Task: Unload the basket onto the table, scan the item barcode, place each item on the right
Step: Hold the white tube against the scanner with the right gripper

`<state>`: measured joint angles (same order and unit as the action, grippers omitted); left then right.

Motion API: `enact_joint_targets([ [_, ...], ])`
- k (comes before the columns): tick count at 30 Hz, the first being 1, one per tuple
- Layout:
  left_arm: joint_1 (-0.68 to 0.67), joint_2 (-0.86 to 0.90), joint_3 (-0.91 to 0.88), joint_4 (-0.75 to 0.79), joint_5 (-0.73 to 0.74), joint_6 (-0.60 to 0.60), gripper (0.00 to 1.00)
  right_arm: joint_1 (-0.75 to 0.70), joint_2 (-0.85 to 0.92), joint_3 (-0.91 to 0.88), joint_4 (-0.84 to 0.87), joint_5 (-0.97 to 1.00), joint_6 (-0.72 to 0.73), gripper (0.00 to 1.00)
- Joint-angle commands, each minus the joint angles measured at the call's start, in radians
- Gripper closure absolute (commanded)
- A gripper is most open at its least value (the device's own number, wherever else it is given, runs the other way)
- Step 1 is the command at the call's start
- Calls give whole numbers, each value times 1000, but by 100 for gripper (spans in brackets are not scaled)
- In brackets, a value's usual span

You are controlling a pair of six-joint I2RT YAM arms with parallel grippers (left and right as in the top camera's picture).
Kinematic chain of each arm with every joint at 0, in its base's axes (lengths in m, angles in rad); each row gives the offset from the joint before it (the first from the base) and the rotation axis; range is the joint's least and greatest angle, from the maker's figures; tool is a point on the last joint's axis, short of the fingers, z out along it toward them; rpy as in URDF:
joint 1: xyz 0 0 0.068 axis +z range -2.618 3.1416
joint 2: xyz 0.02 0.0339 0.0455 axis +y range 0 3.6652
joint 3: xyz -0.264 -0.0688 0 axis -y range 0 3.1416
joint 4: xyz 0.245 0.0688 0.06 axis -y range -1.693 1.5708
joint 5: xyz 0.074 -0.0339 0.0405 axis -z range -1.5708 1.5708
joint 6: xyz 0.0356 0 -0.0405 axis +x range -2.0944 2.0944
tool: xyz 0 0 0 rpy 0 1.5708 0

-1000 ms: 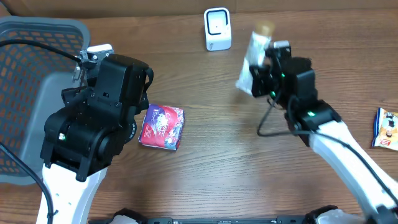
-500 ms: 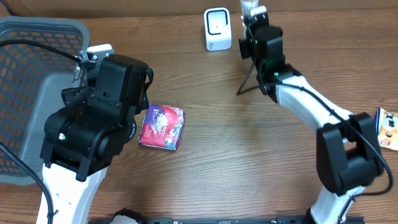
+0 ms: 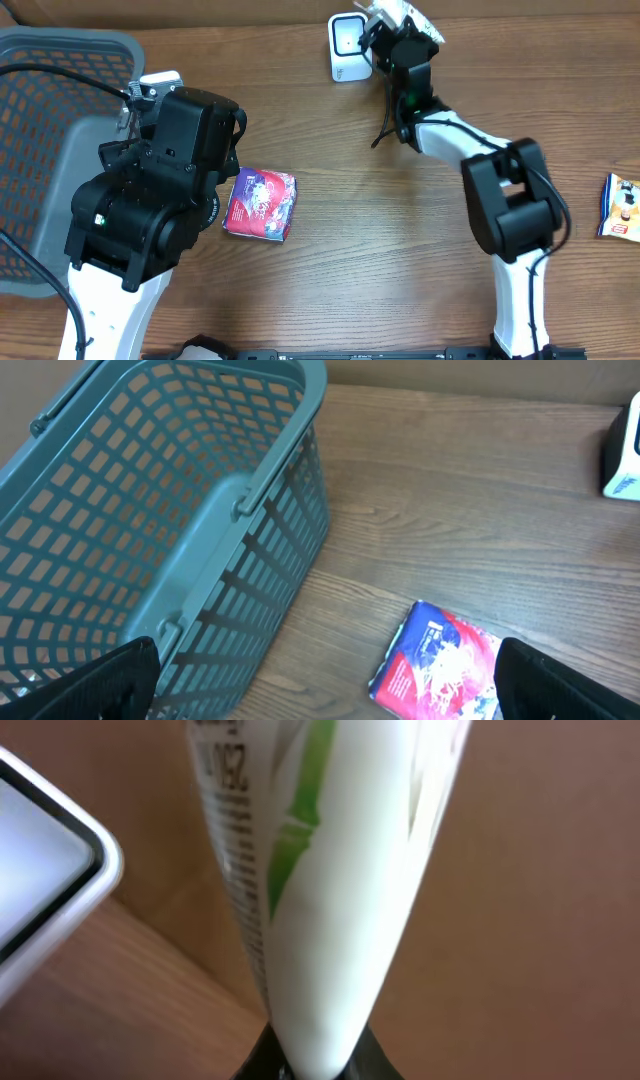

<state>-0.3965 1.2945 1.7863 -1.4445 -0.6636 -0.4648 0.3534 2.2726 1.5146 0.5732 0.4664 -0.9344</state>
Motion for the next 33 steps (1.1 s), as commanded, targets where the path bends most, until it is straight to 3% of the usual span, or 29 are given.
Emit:
enact_joint_targets([
  [1, 5, 2, 14, 4, -11, -7, 0, 28, 21, 32, 85, 16, -167, 96],
  [6, 5, 2, 14, 4, -11, -7, 0, 47, 36, 32, 49, -22, -187, 96],
  [20, 5, 2, 14, 4, -11, -7, 0, 55, 163, 51, 173, -65, -512, 96],
  [33, 5, 2, 14, 4, -12, -7, 0, 44, 209, 177, 179, -51, -537, 96],
])
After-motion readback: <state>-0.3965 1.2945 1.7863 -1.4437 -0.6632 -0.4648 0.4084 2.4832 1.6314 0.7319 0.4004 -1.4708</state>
